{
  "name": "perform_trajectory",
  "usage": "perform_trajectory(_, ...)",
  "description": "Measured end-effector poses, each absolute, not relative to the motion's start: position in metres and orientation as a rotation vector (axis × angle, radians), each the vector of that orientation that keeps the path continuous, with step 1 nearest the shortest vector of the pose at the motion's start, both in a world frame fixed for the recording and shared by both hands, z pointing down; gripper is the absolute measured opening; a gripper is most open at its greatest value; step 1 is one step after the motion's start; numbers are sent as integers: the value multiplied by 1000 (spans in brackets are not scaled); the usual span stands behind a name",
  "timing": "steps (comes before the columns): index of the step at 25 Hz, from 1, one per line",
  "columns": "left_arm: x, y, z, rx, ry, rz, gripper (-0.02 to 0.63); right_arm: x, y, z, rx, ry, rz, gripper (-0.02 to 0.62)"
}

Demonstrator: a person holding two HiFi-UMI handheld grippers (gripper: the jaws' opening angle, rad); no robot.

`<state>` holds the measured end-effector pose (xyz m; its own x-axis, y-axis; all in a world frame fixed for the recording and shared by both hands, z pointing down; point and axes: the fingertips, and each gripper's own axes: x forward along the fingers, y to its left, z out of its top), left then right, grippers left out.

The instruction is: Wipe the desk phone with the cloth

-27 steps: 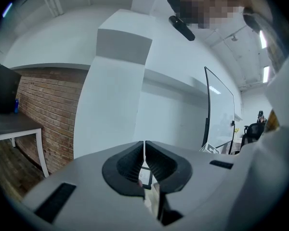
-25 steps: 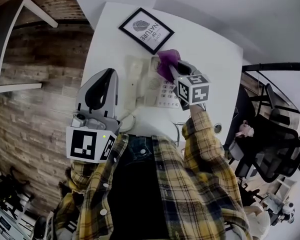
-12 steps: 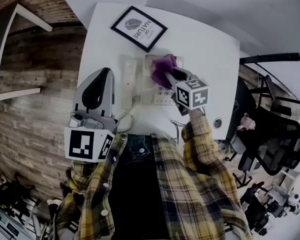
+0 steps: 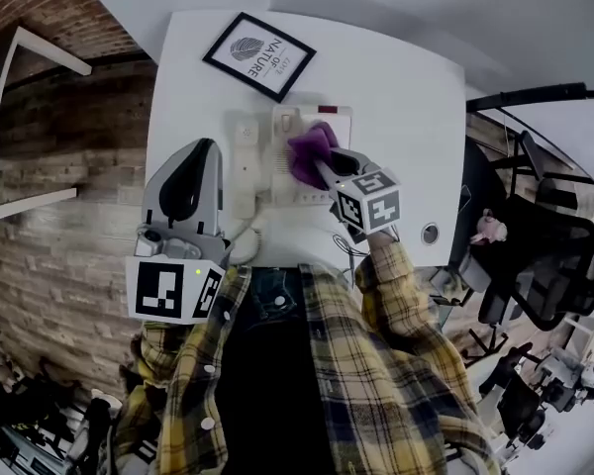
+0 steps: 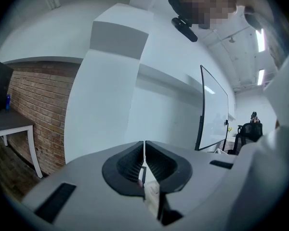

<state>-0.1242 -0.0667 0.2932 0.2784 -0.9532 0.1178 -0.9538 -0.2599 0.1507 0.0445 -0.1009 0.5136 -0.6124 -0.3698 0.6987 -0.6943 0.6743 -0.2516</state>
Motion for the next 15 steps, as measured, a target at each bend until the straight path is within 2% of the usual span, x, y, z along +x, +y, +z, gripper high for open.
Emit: perform_trajectory(15,-104,-84,304,2423,-1645,40,21,57,-28,536,780,-2204,824,63)
